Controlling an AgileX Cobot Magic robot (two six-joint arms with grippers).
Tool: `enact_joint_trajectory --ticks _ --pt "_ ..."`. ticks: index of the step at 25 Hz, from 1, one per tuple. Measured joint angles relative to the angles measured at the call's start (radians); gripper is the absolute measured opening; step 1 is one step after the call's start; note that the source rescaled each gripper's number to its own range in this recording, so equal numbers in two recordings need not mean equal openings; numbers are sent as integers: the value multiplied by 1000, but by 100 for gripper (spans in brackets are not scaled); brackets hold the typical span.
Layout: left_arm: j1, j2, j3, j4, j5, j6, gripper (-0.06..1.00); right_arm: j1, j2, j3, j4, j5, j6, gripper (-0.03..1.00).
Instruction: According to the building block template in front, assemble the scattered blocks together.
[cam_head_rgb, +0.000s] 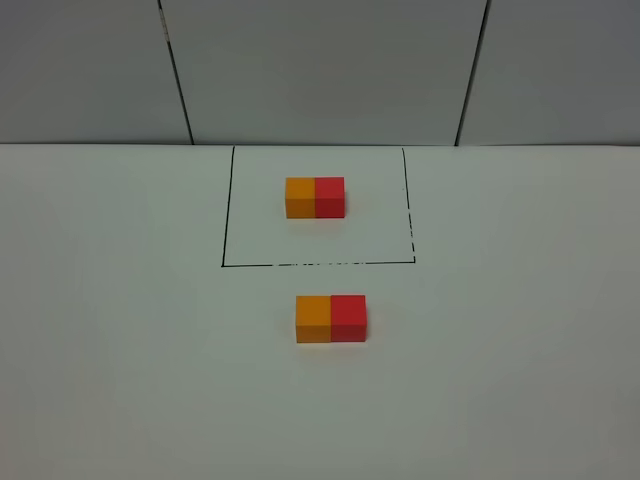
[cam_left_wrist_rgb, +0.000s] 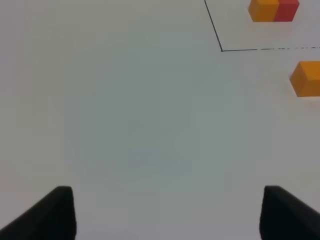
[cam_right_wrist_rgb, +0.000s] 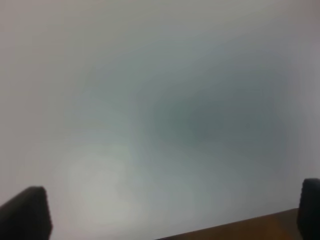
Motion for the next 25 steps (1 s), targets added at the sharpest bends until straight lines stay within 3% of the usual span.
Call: enact_joint_trajectory --ticks 15,25 --pt "0 0 0 0 0 0 94 87 -419 327 0 -122 10 97" --pt "0 0 0 0 0 0 94 89 -588 400 5 -88 17 82"
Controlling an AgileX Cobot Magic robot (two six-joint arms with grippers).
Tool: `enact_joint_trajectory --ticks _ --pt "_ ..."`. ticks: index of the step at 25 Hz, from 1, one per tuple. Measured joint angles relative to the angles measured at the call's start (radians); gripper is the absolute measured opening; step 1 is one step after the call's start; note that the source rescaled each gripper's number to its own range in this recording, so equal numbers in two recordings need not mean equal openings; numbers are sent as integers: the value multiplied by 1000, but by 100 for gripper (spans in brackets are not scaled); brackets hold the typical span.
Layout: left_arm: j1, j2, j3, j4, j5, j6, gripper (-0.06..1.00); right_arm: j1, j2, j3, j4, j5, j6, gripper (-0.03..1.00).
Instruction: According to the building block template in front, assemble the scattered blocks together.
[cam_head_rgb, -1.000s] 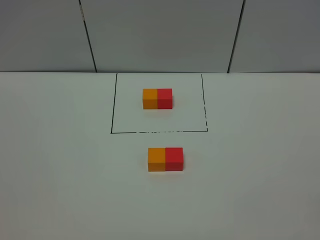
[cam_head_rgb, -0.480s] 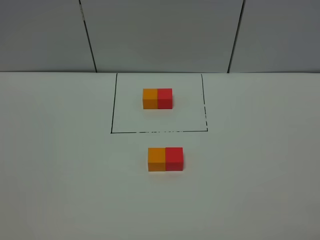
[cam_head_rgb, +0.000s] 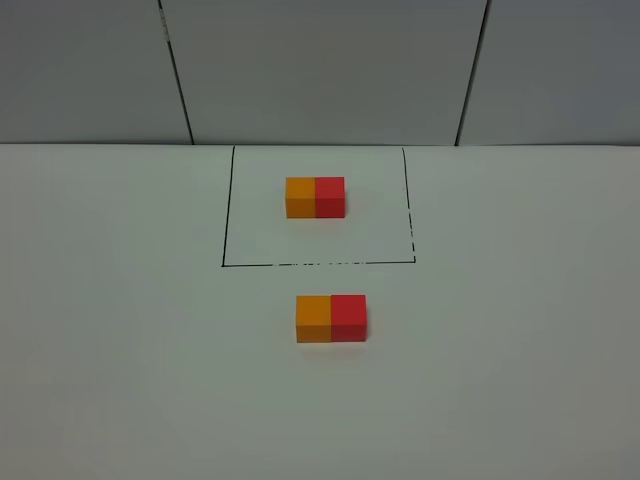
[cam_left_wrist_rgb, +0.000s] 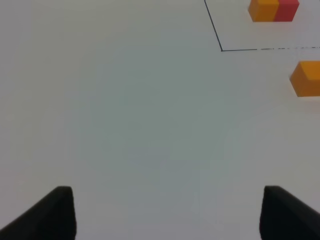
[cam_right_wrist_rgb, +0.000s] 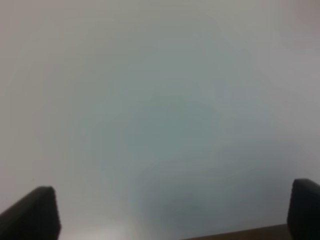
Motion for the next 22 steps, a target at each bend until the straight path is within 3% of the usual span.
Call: enact_joint_trajectory --ticks 3,15,22 --pt "0 0 0 0 0 0 94 2 -52 15 0 5 0 78" --pt "0 0 0 0 0 0 94 86 -146 17 -20 3 14 77" --pt "0 0 0 0 0 0 94 88 -258 17 -34 -4 33 77"
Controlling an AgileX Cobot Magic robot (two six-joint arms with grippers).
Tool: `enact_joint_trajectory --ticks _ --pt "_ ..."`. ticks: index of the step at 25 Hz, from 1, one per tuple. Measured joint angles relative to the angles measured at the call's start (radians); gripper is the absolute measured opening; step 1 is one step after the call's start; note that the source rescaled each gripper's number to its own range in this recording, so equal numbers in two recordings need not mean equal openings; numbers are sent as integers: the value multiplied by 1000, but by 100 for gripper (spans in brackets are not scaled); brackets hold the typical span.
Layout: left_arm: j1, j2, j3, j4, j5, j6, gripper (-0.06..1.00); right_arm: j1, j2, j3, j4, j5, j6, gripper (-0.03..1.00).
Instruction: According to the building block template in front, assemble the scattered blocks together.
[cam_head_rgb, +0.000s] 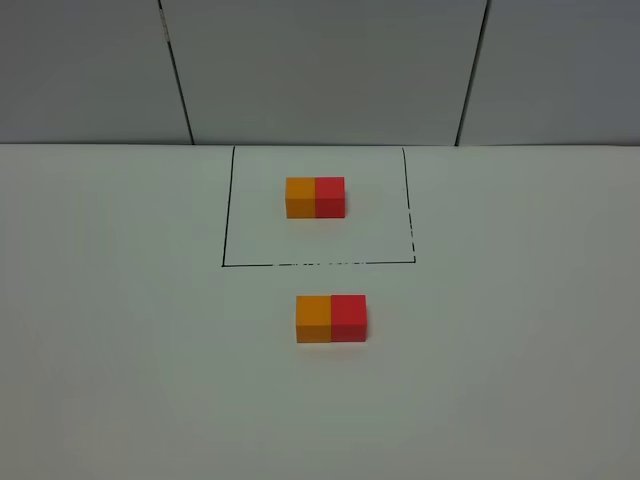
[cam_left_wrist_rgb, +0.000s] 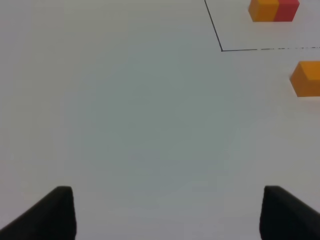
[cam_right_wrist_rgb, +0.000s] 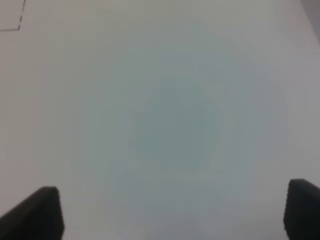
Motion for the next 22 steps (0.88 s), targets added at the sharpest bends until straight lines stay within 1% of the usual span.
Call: enact_joint_trajectory --ticks 6,9,12,22 --pt "0 0 0 0 0 1 94 19 -7 4 -8 -9 6 77" --pt "0 0 0 0 0 1 94 64 -7 27 -18 -46 6 77" --pt "0 0 0 0 0 1 94 102 -7 36 -22 -59 12 77" --pt "0 0 0 0 0 1 94 107 -7 36 -44 -65 39 77"
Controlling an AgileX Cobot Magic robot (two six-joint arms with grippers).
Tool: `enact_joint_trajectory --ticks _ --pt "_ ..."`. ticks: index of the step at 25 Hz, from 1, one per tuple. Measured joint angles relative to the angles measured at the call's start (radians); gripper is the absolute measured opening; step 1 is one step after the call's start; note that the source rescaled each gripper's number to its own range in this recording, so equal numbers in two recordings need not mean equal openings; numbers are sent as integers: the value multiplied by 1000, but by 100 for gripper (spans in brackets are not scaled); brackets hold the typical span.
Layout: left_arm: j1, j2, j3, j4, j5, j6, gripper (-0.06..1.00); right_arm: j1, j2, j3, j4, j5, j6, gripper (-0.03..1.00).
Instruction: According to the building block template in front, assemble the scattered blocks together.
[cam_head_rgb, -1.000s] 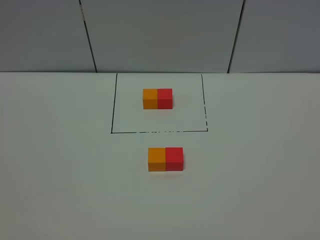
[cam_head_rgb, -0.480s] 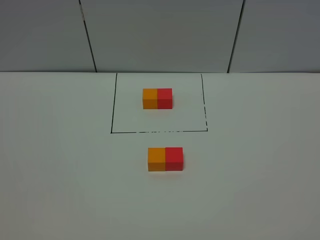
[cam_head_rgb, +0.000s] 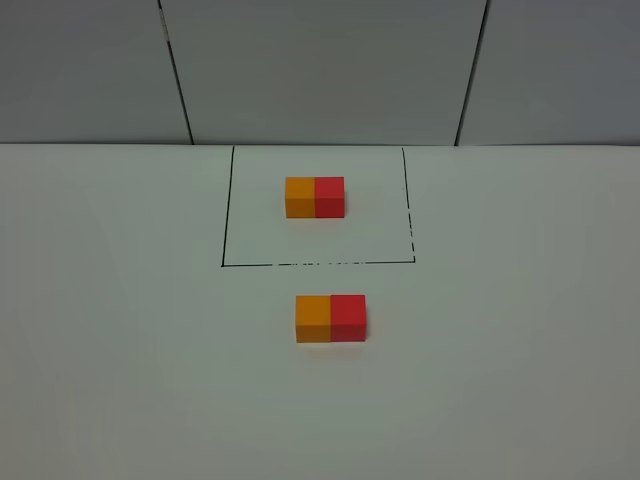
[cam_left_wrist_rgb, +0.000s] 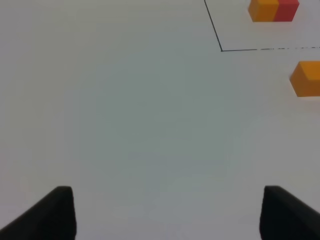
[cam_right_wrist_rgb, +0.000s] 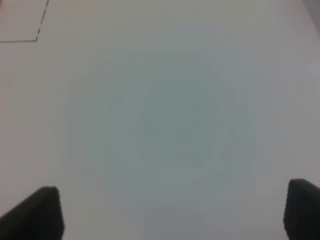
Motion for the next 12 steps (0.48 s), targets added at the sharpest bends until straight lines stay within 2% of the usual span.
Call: enact_joint_trajectory --ticks 12 --pt "0 0 0 0 0 0 94 -20 0 1 -1 -1 1 77"
